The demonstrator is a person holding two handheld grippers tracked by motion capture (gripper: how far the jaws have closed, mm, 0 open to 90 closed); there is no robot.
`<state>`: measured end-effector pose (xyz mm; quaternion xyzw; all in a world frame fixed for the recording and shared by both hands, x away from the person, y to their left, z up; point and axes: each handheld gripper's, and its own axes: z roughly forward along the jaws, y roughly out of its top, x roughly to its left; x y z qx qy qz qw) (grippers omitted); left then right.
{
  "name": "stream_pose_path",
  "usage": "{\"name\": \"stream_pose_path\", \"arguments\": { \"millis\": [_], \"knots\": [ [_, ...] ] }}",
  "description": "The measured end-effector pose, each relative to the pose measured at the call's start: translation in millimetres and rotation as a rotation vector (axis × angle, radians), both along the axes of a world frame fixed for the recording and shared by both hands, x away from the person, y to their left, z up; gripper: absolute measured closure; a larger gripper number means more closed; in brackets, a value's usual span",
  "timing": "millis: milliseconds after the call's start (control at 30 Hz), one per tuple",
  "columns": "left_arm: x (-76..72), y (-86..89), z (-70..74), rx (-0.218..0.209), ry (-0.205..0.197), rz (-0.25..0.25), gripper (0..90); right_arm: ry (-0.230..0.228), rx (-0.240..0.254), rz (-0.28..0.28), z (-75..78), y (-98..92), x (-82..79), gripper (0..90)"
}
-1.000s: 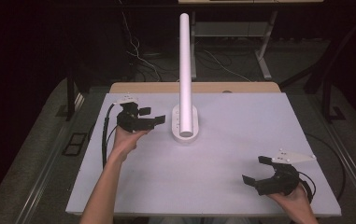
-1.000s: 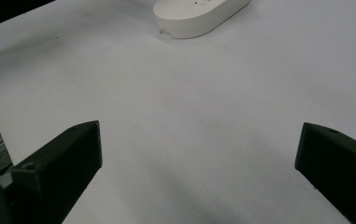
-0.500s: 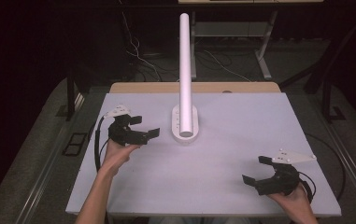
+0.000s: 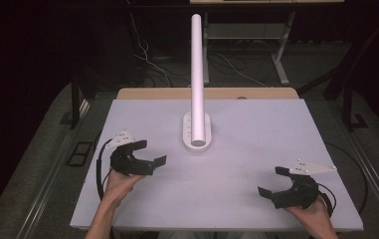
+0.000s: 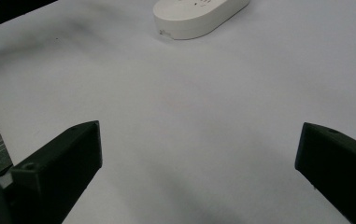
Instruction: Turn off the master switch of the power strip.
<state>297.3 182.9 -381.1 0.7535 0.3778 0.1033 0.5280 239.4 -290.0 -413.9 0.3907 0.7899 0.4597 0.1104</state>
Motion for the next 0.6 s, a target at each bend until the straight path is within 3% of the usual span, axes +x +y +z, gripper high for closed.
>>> {"name": "stream_pose_path", "arguments": {
  "millis": [100,400,600],
  "knots": [
    [-9.3,0.6,-6.2,-0.012,0.001,-0.006,0.0,0.001,-0.001,-0.001,-0.4,-0.2,0.5,0.1],
    [-38.2,2.2,-21.1,0.01,0.017,-0.024,0.0,0.002,0.007,-0.005,-0.4,-1.7,0.3,0.1],
    [-45.0,8.7,-32.2,0.016,0.038,-0.017,0.0,0.003,0.006,-0.007,-0.5,-0.3,-0.5,0.1]
  ]
}}
